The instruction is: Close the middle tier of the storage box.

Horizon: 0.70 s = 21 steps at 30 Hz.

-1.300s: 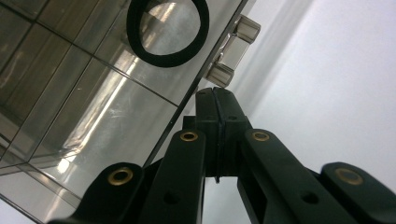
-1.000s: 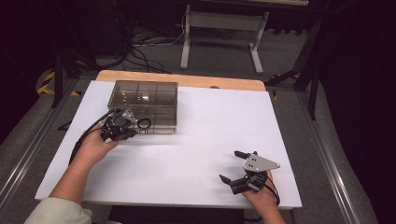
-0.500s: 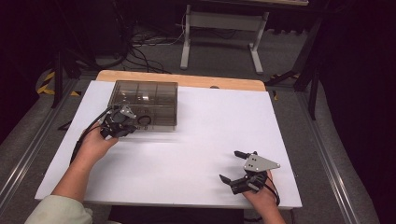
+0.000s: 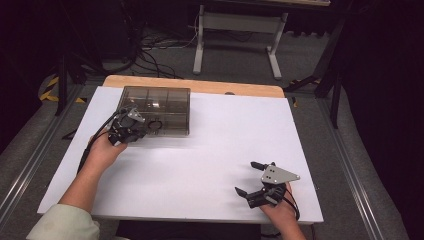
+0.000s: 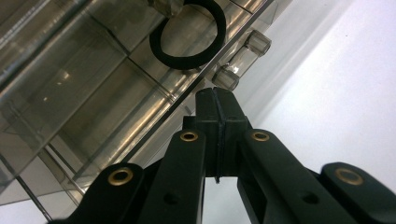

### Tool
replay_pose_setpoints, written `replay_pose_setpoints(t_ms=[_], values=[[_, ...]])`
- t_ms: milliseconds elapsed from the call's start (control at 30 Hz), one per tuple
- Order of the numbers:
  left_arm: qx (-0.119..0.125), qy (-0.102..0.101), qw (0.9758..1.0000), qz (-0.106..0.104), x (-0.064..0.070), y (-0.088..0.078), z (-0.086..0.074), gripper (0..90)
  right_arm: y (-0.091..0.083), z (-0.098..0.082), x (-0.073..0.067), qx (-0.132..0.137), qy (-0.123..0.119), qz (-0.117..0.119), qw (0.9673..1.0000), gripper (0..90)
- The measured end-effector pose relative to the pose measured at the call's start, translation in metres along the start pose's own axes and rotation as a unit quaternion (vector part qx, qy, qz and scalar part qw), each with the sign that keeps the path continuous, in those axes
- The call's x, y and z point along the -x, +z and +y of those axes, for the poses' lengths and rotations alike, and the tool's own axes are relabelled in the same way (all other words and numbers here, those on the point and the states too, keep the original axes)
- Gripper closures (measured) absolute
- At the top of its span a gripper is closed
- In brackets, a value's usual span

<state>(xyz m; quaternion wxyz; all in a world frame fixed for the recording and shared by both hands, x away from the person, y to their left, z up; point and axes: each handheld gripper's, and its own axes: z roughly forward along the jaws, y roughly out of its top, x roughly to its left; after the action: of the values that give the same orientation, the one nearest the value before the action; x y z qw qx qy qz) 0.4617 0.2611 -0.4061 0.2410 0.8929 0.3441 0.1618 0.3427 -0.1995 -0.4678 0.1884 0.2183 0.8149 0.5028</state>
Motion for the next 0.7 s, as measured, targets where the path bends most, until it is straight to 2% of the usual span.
replay_pose_setpoints(t_ms=[200, 700], values=[[0.003, 0.004, 1.0, 0.008, -0.0014, 0.0015, 0.0028, 89.6, 0.0, 0.0, 0.0001, 0.0, 0.0, 0.0, 1.0, 0.5], [0.014, -0.011, 0.9997, 0.014, -0.0077, 0.0071, 0.0065, 89.6, 0.0001, 0.0, 0.0001, 0.0, 0.001, 0.0, 1.0, 0.5]])
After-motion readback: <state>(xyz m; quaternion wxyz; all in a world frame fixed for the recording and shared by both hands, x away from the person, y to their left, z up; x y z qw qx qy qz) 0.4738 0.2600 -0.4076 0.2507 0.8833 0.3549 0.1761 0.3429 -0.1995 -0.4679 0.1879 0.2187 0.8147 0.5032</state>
